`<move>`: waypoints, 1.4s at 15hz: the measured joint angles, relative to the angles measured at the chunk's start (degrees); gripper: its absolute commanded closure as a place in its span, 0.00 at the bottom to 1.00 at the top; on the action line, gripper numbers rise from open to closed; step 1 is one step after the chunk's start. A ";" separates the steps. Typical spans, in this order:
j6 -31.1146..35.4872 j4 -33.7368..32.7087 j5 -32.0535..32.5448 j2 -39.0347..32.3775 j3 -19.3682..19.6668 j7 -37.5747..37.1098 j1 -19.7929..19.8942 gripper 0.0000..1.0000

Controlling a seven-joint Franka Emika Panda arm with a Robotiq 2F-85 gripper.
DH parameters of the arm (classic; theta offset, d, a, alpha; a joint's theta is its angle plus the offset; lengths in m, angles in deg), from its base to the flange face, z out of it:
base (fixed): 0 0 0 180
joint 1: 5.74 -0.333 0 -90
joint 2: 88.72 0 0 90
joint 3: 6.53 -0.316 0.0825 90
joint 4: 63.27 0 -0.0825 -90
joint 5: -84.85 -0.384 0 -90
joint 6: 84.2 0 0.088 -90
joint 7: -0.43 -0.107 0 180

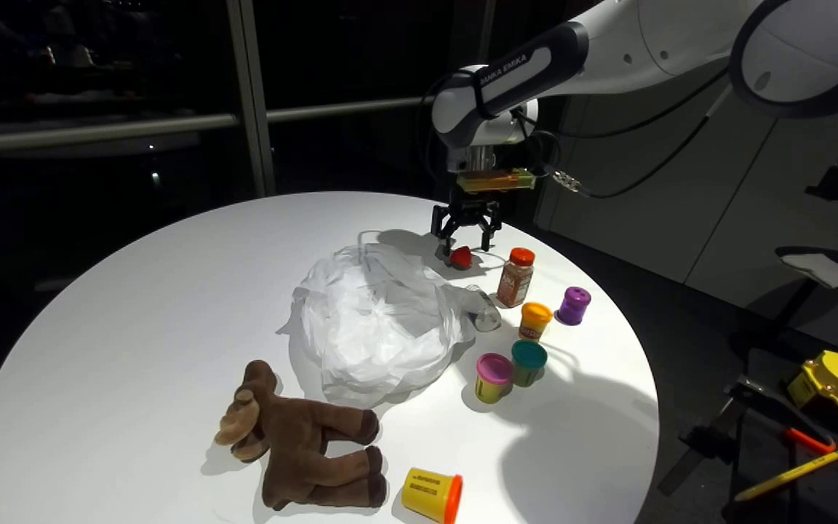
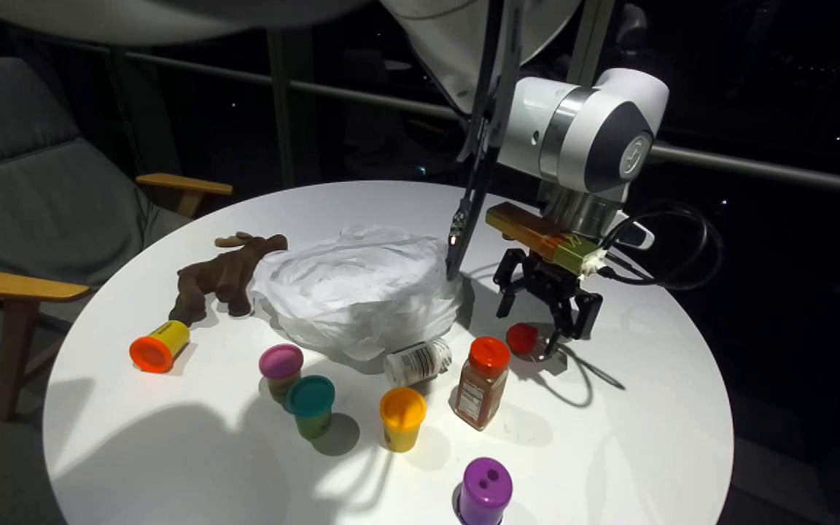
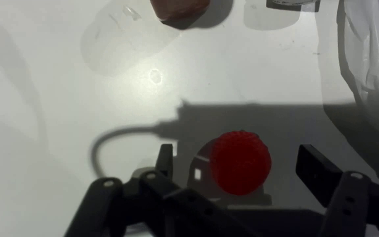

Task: Put the objects on the table into the plastic bag.

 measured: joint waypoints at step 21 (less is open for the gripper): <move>-7.14 -11.47 2.83 -4.26 0.45 -0.94 -2.15 0.80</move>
